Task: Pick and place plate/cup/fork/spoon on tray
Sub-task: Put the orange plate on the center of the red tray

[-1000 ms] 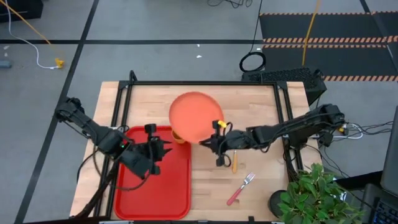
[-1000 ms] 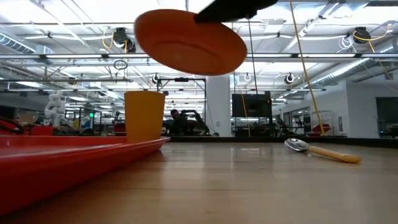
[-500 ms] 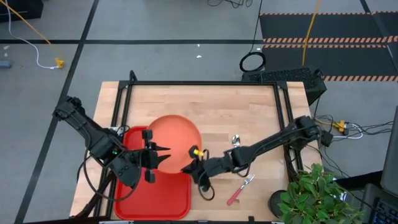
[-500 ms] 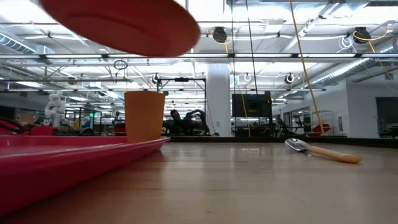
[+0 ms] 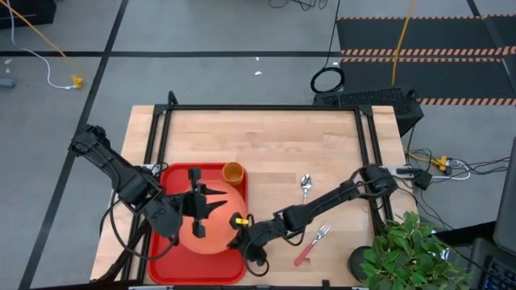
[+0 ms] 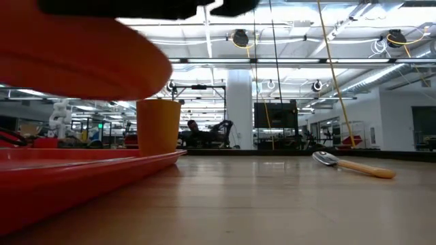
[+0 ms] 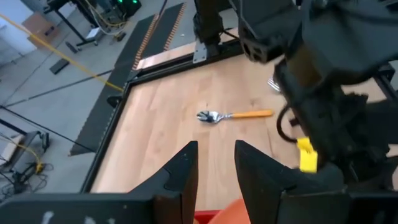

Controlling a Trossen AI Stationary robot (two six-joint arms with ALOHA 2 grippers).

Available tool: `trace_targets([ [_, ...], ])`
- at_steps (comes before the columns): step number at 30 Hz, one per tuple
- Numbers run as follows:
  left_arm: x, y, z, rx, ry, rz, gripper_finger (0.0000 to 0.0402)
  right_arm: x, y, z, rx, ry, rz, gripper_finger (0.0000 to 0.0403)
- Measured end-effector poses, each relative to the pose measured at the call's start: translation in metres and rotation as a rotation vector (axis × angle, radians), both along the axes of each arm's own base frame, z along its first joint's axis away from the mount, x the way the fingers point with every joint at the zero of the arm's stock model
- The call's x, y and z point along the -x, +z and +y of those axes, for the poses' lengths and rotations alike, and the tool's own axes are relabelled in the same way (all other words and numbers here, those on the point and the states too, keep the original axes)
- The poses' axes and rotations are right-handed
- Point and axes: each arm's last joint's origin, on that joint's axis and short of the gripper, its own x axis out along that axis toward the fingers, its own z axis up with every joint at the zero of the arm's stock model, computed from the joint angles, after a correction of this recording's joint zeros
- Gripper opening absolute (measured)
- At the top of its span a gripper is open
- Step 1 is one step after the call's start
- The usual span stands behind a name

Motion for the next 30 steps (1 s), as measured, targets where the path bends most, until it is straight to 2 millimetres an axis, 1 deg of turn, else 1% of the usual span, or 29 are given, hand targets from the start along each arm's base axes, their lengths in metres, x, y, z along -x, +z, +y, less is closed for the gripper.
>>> trace_targets([
  [5,-0.002,-0.001,-0.001,0.054,0.027,-0.015,0.0108,-0.007,-0.02,0.007,-0.036,0.054,-0.02,0.0],
  [10,-0.008,-0.008,-0.006,0.064,0.039,-0.004,0.0108,-0.011,-0.039,0.011,-0.042,0.064,-0.024,0.0],
  [14,-0.014,-0.013,-0.011,0.066,0.039,-0.007,0.0108,-0.012,-0.046,0.013,-0.051,0.086,-0.019,0.0],
  [21,-0.02,-0.012,-0.016,0.098,0.032,-0.048,0.0108,-0.015,-0.061,0.01,-0.066,0.09,0.007,0.0001],
  [30,-0.02,-0.012,-0.016,0.114,0.038,-0.055,0.0108,-0.021,-0.062,-0.002,-0.077,0.053,0.002,0.0014],
])
